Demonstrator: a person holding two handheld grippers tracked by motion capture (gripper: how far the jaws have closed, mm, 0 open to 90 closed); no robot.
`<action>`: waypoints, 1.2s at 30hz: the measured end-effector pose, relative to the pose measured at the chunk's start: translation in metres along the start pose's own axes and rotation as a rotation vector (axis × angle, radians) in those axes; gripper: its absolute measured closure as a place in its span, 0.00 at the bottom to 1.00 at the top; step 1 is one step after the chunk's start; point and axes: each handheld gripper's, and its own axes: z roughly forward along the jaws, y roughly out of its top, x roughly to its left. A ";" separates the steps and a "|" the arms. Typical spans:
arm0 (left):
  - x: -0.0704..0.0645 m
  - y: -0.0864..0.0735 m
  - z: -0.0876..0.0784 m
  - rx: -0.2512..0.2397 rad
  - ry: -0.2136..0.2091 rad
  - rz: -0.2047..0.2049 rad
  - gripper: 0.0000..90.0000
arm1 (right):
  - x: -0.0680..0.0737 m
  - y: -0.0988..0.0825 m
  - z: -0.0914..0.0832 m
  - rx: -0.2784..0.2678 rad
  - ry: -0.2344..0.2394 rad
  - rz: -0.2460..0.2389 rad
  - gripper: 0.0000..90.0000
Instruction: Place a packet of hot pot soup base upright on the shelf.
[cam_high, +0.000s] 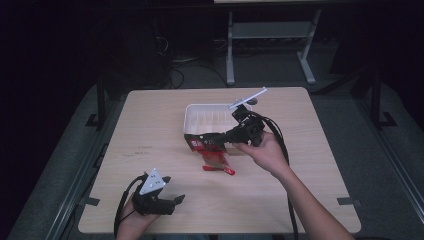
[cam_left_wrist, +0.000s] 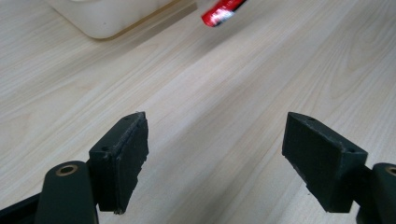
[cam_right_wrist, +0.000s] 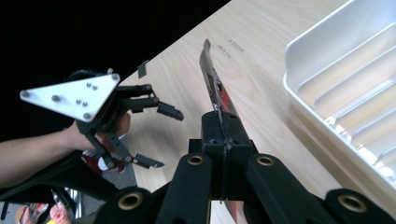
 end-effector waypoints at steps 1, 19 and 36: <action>0.000 0.000 0.000 -0.002 0.000 -0.002 0.25 | -0.001 0.001 0.000 -0.004 -0.004 0.001 1.00; 0.004 -0.001 0.001 0.001 0.007 -0.015 0.25 | -0.016 0.042 -0.025 -0.203 -0.185 0.063 1.00; 0.007 -0.002 -0.001 0.007 0.012 -0.012 0.25 | -0.050 0.074 -0.010 -0.268 -0.399 0.183 1.00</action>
